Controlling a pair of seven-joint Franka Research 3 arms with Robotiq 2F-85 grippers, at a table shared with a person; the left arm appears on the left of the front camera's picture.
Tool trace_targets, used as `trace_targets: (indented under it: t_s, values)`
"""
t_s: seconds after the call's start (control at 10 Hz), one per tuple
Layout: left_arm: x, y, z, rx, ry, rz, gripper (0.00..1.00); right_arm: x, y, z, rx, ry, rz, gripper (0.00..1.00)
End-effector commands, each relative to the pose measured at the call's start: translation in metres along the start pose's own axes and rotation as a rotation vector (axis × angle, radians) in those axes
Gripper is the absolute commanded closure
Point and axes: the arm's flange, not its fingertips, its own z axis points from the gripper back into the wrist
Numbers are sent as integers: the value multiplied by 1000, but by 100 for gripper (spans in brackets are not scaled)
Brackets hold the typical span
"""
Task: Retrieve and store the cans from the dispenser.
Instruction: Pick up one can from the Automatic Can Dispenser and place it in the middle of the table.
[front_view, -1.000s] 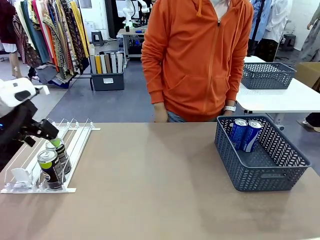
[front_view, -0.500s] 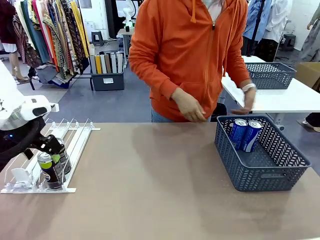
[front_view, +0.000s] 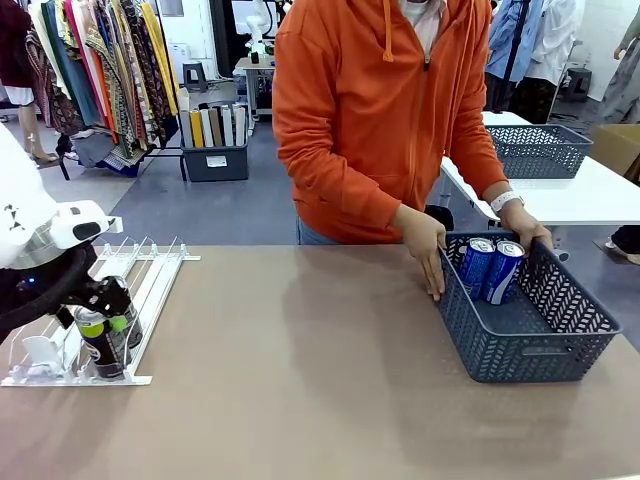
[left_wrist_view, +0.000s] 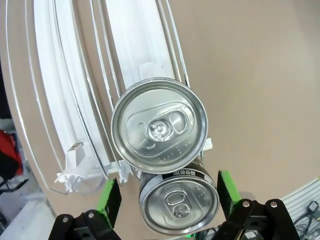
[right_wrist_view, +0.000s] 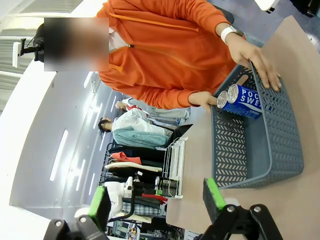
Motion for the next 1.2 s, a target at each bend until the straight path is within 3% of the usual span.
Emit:
trace_targets:
  t_s: [0.0, 0.4, 0.5, 0.6, 0.7, 1.1]
  values:
    - [-11, 0, -10, -19, -28, 25, 0, 3, 2, -2, 19, -14, 27, 0]
    - [-8, 0, -11, -39, -43, 33, 0, 3, 2, -2, 19, -14, 27, 0]
    - [-8, 0, -11, -33, -37, 27, 32, 3, 2, -2, 19, -14, 27, 0]
    - [-9, 0, -11, -31, -31, 27, 91, 3, 2, -2, 19, -14, 27, 0]
    - [-8, 0, -10, -31, -32, 27, 100, 3, 2, -2, 19, -14, 27, 0]
    - [-7, 0, -9, -31, -44, 26, 100, 3, 2, -2, 19, -14, 27, 0]
